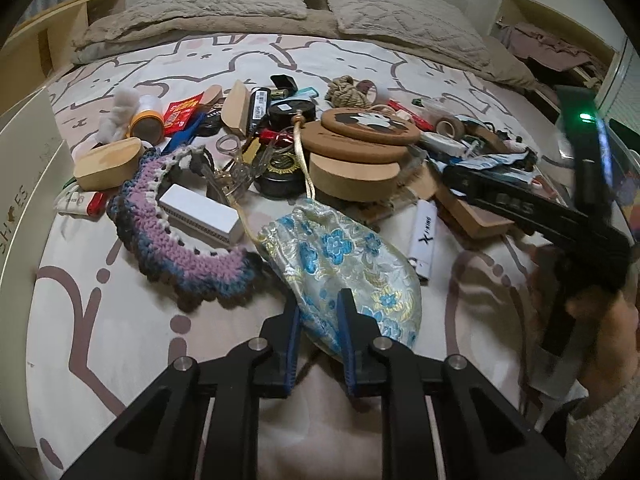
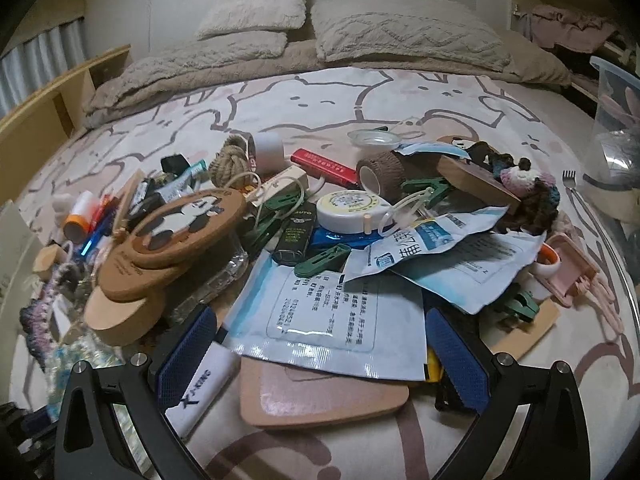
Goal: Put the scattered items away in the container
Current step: 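Lower the left tool onto the blue floral pouch while the right tool approaches the medicine packets, then close the left tool on the blue floral pouch's neck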
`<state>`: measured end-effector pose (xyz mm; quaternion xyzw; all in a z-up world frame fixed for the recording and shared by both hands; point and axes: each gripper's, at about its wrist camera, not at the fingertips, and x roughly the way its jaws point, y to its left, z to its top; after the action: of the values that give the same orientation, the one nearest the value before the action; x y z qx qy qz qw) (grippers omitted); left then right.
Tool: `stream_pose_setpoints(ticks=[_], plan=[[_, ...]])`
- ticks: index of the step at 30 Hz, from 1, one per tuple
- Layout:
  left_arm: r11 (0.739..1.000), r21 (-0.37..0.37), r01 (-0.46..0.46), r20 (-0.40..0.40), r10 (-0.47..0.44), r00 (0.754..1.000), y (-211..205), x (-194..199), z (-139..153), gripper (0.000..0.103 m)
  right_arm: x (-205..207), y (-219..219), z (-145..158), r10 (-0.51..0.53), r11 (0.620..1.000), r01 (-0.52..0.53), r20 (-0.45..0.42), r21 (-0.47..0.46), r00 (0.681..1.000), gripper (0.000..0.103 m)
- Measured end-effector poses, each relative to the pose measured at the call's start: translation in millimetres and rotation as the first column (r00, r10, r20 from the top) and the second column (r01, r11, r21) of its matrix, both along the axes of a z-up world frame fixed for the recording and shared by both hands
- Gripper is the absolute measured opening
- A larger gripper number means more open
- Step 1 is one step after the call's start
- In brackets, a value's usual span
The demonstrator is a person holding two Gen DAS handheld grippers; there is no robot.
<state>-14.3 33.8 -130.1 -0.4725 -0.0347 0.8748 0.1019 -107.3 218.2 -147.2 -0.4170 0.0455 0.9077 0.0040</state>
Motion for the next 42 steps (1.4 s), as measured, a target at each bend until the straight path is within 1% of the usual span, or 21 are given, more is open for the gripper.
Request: stream_pose_setpoints(ticks=[3,8,10,12,14,17,19,20,24,29,30,33,36,38,40,41,42], plan=[[1.0,0.006,0.012,-0.009,-0.012,1.0,0.7,5.8,3.5,0.018,-2.0,0.5,-0.5,-0.006,1.0,0.006,-0.008,0.004,1.0,0.103],[1.0,0.013,0.02,-0.021,-0.02,1.0,-0.9,11.5,8.7,0.018,-4.4,3.1,-3.7,-0.004,1.0,0.004,0.001,-0.018,1.0,0.103],[1.0,0.018,0.013,-0.022,-0.013,1.0,-3.8,11.5,9.9,0.018,-3.2,3.4,-2.6,-0.007,1.0,0.007,-0.009,-0.021,1.0,0.101],[1.0,0.022,0.001,-0.022,0.0,1.0,-8.1,10.1,10.9,0.018,-2.2,5.6,-1.3,-0.012,0.999,0.012,-0.016,-0.038,1.0,0.089],[1.0,0.025,-0.014,-0.023,0.015,1.0,-12.5,9.2,11.6,0.018,-1.6,8.4,-0.7,-0.016,0.998,0.015,-0.01,-0.06,1.0,0.084],[0.999,0.029,-0.039,-0.021,0.039,0.999,-20.8,7.0,11.7,0.018,0.1,10.0,-1.4,-0.014,0.998,0.014,-0.005,-0.063,1.0,0.077],[0.998,0.03,-0.053,-0.021,0.054,0.998,-25.6,5.9,11.3,0.018,2.0,9.2,-0.3,-0.02,0.999,0.02,-0.009,-0.05,1.0,0.067],[0.998,0.03,-0.061,-0.021,0.062,0.998,-28.2,5.0,11.1,0.018,3.2,9.2,0.4,-0.02,0.999,0.02,-0.008,-0.046,1.0,0.06],[0.995,0.033,-0.09,-0.022,0.09,0.996,-36.8,2.7,10.5,0.018,7.7,12.5,2.8,-0.02,0.999,0.02,-0.01,-0.051,1.0,0.05],[0.993,0.03,-0.116,-0.025,0.117,0.993,-41.7,1.4,10.8,0.018,16.5,13.2,5.8,-0.005,0.999,0.005,-0.004,-0.044,1.0,0.049],[0.992,0.03,-0.119,-0.025,0.12,0.992,-41.9,1.2,10.7,0.018,18.7,11.9,6.6,0.004,0.999,-0.004,-0.002,-0.033,1.0,0.047],[0.991,0.028,-0.128,-0.028,0.129,0.991,-42.8,0.2,11.2,0.018,27.0,5.6,8.4,0.042,0.999,-0.042,0.012,0.006,0.999,0.047],[0.99,0.028,-0.138,-0.028,0.139,0.99,-44.7,-0.8,11.3,0.018,35.1,0.0,6.9,0.07,0.995,-0.073,0.036,0.068,0.997,0.047],[0.989,0.032,-0.143,-0.028,0.144,0.989,-46.3,-1.0,11.8,0.018,39.3,3.1,8.2,0.059,0.994,-0.062,0.046,0.085,0.997,0.047],[0.989,0.034,-0.147,-0.03,0.148,0.988,-47.5,-0.7,12.6,0.018,42.1,12.8,12.3,0.027,0.998,-0.029,0.042,0.06,0.999,0.047],[0.988,0.036,-0.149,-0.033,0.15,0.988,-47.9,-0.3,13.2,0.023,43.1,17.1,14.9,0.014,0.999,-0.015,0.028,0.036,1.0,0.047],[0.988,0.039,-0.15,-0.037,0.151,0.988,-47.9,0.1,14.2,0.034,43.7,21.7,18.0,0.0,1.0,0.0,0.007,0.003,1.0,0.047]])
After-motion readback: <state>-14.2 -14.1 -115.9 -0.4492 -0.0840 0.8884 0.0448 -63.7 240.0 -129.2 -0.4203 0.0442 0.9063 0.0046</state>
